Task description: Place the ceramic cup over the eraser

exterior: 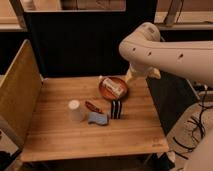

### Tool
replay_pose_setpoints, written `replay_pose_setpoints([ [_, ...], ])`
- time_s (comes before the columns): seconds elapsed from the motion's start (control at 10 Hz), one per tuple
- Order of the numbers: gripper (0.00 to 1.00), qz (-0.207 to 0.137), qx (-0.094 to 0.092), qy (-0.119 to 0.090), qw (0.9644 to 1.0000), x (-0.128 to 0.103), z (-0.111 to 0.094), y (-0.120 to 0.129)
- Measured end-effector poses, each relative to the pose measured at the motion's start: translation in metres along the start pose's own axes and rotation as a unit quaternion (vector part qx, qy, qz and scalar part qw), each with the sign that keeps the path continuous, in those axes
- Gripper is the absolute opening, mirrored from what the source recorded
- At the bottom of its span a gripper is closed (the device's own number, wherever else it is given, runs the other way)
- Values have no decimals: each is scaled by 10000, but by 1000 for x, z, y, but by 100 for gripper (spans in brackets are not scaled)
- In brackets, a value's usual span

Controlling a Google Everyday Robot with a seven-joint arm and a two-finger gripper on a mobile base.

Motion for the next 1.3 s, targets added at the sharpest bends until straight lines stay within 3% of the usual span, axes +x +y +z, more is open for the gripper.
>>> replay_pose_setpoints([
  [0.6,80,-38,10,-26,10000,-2,-1,2],
  [0.8,80,-559,-78,-275,9980,-15,-19,44],
  [0.9,80,-1167,-189,-517,9916,-20,-36,93],
  [1.0,80,-1588,-231,-662,9848,-17,-47,124],
  [1.2,80,-2185,-293,-858,9716,-9,-59,172],
  [1.3,80,-2373,-322,-851,9672,-3,-58,187],
])
